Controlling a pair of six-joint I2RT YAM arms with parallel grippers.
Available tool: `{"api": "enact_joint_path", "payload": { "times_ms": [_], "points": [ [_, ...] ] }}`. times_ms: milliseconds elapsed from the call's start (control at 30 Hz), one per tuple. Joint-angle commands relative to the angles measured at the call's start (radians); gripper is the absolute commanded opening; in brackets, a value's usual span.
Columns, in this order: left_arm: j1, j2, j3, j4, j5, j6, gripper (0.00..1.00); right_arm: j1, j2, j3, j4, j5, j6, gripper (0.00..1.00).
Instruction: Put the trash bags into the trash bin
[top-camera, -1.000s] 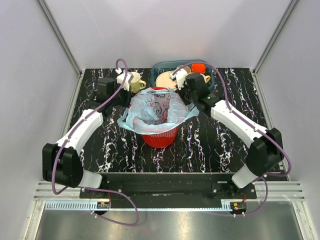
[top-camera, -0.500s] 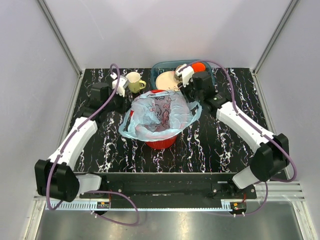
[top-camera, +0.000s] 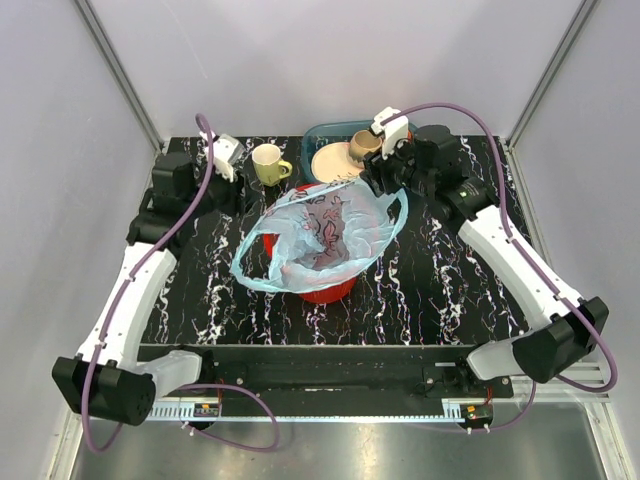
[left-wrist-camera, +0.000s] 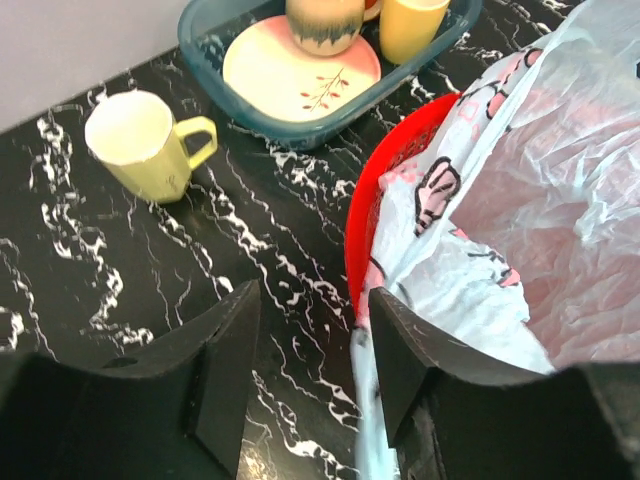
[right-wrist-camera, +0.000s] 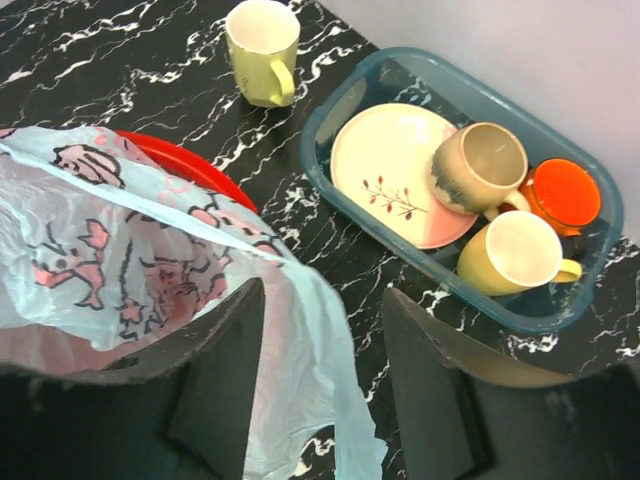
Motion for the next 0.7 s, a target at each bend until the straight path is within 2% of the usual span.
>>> {"api": "enact_joint_path", "payload": {
  "times_ms": [0,67,133,333,600,667],
  "points": [
    [-0.026,0.054,0.091,0.037,0.072,0.080,0.51,0.000,0.012,0.054,-0.047,-0.052,0.019,0.54],
    [-0.047,0.086,0.109,0.053,0.089,0.102,0.51,0.000,0.029,0.057,-0.049,-0.042,0.007,0.51],
    [-0.086,0.119,0.147,0.048,0.085,0.145,0.50,0.000,0.041,0.057,-0.055,-0.035,-0.007,0.52],
    [-0.115,0.226,0.223,0.022,0.201,0.160,0.51,-0.002,0.038,0.041,-0.060,-0.044,-0.027,0.52],
    [-0.163,0.197,0.195,0.043,0.201,0.200,0.52,0.000,-0.023,0.026,-0.078,-0.118,0.018,0.45],
    [-0.166,0.176,0.190,0.051,0.206,0.208,0.52,0.000,-0.040,0.024,-0.096,-0.147,0.018,0.39]
  ]
}}
